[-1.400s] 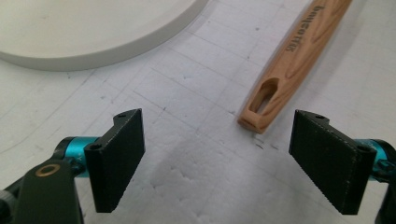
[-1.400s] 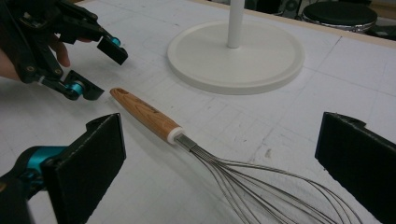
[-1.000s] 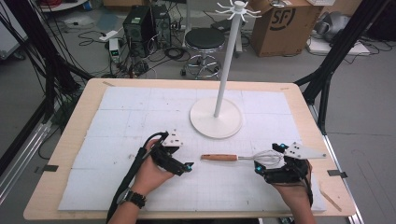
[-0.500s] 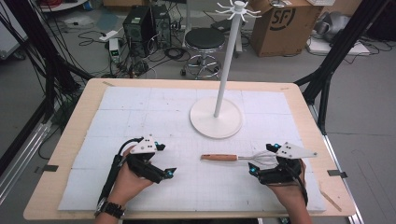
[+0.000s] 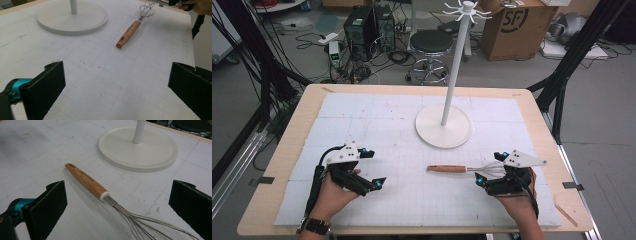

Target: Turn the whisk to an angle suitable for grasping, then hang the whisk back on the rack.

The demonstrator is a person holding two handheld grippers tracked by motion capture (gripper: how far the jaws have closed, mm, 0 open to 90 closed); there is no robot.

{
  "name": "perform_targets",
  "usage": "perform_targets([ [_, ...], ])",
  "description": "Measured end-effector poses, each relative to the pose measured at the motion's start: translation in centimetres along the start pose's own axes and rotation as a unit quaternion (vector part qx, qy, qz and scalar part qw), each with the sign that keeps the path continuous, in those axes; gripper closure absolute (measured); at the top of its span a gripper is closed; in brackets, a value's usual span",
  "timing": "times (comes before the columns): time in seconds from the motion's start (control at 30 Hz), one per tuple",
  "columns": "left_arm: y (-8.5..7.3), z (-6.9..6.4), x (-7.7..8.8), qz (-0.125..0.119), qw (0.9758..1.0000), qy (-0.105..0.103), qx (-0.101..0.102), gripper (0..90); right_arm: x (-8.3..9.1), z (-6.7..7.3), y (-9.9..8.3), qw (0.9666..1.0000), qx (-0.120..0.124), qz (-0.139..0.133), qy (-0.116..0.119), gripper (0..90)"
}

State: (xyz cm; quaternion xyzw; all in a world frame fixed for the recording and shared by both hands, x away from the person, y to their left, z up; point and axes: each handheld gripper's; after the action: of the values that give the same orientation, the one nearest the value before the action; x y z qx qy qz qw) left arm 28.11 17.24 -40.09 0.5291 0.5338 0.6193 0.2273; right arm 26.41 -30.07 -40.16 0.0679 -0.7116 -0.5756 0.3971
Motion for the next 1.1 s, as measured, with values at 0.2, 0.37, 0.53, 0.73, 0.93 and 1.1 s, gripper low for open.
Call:
perform_targets([
  [0.2,0.2,0.1,0.6,-0.006,1.0,0.008,-0.002,1.7,-0.3,0.1,0.0,1.0,0.002,0.008,0.002,0.5],
  [0.37,0.4,0.0,0.6,-0.006,0.9999,0.009,-0.007,1.7,-0.3,0.2,0.0,1.0,0.002,0.009,0.004,0.5],
  [0.53,0.5,0.1,0.6,-0.01,0.9999,0.009,-0.007,1.7,-0.5,0.3,0.0,0.9997,0.009,0.022,0.002,0.5],
  [0.73,0.4,0.1,0.7,-0.008,0.9998,0.015,-0.008,1.7,-0.7,0.4,0.1,0.9996,0.011,0.025,0.005,0.5],
  [0.93,0.3,0.1,1.1,-0.015,0.9998,0.011,-0.006,1.7,-1.0,0.3,0.2,0.9996,0.01,0.028,0.0,0.5],
  [1.1,0.0,0.5,1.1,-0.012,0.9998,0.013,-0.002,1.7,-1.3,0.4,0.3,0.9993,0.013,0.034,-0.002,0.6],
])
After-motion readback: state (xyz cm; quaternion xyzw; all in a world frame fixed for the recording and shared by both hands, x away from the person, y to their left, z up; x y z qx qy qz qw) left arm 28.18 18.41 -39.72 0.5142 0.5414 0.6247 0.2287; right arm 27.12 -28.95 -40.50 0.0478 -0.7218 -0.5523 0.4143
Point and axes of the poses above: each handheld gripper's, and its own axes: x roughly backward along the jaws, y roughly out of its top, z roughly to its left, and after that the axes turned 3 degrees about -y, right-handed
